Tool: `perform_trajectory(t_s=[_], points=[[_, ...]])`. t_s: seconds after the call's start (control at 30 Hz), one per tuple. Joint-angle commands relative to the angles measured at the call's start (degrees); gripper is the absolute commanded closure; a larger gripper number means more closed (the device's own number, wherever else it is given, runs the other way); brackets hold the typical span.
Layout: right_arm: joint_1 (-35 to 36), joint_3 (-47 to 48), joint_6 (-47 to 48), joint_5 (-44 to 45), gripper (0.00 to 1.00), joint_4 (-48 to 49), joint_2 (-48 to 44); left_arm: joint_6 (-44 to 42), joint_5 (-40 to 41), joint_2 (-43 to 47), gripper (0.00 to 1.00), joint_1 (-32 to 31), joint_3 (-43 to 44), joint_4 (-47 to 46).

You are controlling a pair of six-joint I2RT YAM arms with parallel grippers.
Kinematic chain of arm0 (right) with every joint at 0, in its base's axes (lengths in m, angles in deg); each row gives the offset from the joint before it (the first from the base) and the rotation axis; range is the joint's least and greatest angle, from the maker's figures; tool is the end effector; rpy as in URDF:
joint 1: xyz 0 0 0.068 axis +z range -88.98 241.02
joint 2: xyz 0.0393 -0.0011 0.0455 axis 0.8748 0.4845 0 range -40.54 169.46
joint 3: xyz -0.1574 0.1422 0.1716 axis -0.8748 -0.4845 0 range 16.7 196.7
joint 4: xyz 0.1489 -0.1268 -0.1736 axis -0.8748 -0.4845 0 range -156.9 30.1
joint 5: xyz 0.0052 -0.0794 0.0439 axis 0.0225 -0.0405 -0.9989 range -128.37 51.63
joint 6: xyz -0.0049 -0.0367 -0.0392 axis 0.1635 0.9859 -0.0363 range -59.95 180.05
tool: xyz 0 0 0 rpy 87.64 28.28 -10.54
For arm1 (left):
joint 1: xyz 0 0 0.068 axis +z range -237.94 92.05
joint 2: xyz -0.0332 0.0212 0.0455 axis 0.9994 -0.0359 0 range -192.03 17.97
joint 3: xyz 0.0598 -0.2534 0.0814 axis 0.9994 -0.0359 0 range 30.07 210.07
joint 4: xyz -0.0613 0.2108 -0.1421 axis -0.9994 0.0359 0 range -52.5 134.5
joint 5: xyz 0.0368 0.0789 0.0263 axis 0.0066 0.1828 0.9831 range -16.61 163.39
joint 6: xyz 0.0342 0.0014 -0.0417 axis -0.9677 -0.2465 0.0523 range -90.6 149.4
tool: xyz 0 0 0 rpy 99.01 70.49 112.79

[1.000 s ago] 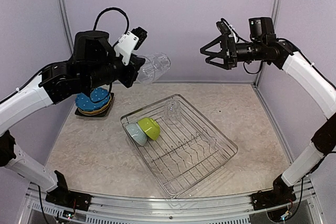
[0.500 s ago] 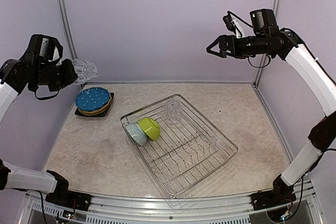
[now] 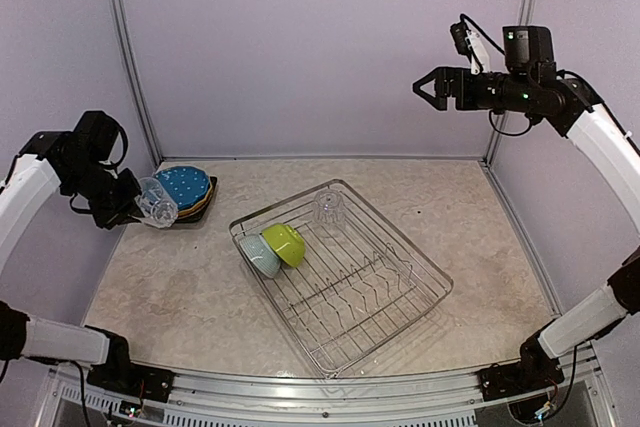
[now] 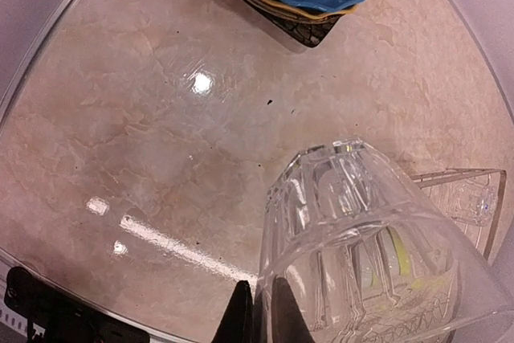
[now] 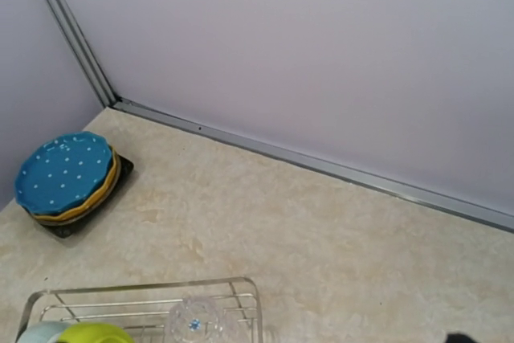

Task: Unload the mixed dishes from the dish rack
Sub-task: Place the cup at the center of the board.

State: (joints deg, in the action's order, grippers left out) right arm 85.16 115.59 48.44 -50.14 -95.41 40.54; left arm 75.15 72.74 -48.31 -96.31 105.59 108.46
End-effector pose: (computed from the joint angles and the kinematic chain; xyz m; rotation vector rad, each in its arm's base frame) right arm 0.2686 0.1283 0.4733 -0.3523 1.8878 0.6173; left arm 0.1958 -0.0292 0.3572 -0.8581 2.5483 -0.3217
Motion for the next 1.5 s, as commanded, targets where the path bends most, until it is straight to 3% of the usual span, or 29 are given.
perform_trajectory(t_s=[0.0, 0.53, 0.87, 1.47], points=[[-0.76, -0.23, -0.46, -2.38, 0.01, 0.34, 1.09, 0.91, -4.61, -3.02, 1.0, 3.22, -3.65, -2.14], [-0.76, -1.97, -1.97, -9.01, 0.01, -1.28, 3.66, -2.49, -3.3, -20.96, 1.0, 12.54, -5.79, -14.62], [-0.73, -2.54, -2.18, -10.24, 0.01, -1.78, 4.09, -5.14, -3.38, -30.88, 1.0, 15.62, -2.33, -16.73], [-0.76, -4.13, -2.8, -11.7, 0.02, -1.49, 4.32, -6.73, -5.99, -33.97, 1.0, 14.1, -0.97, -14.83]])
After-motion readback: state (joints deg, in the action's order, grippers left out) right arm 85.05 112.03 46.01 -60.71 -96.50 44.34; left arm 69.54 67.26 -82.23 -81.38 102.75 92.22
